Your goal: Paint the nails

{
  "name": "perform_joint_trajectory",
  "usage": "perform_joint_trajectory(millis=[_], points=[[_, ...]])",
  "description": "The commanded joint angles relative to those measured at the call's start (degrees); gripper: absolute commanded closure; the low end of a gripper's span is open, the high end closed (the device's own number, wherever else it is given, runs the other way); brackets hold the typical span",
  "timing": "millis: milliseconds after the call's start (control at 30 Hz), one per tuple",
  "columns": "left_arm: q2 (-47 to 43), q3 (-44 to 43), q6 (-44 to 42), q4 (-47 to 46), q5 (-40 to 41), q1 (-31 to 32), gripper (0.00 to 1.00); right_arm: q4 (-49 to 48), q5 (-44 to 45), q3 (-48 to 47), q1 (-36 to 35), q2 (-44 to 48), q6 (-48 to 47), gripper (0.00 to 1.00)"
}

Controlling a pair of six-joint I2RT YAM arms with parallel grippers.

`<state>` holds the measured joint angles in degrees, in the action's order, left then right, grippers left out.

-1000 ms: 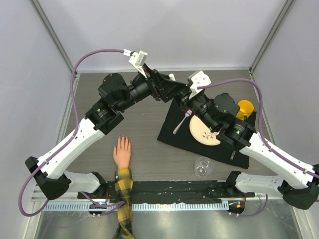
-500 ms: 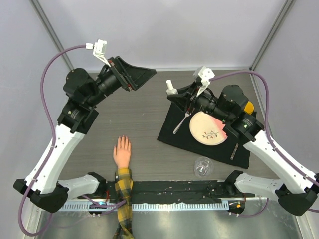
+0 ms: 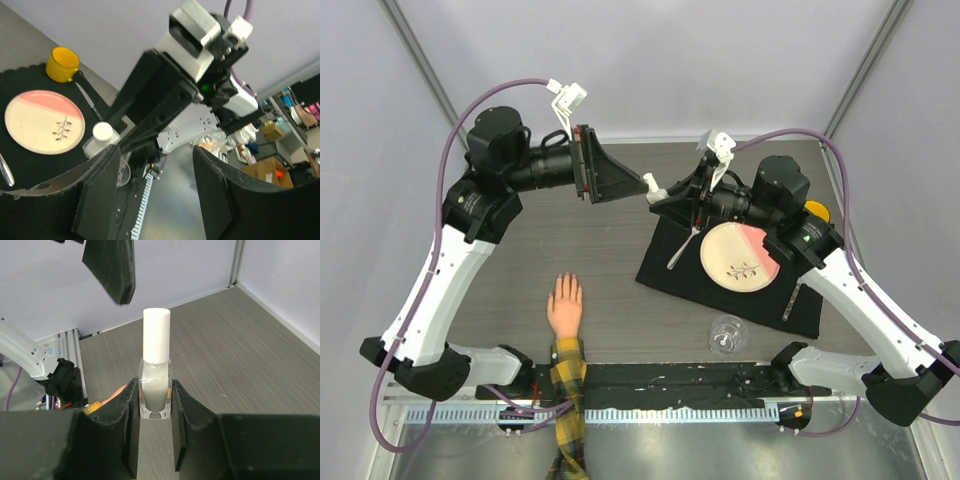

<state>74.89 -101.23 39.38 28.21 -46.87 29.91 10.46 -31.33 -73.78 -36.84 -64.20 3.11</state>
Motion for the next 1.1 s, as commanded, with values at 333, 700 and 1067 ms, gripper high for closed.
perform_joint_trajectory(millis=[333,700,1067], points=[[-0.63,-0.63,-6.94,7.12,4.14,-0.20,0.42,-4.04,-7.25,-2.42,1.16,0.31,4.36,1.00],[-1.32,5.50,-1.95,-5.67,0.38,-0.20,0.38,-12.45,-13.22,-1.37,1.59,-1.18,11.81,1.00],[-3.53,19.76,13.62,-38.30,0.55,-0.20,0.50,-18.81,-15.25,0.91,1.77,-1.54,17.36,1.00]])
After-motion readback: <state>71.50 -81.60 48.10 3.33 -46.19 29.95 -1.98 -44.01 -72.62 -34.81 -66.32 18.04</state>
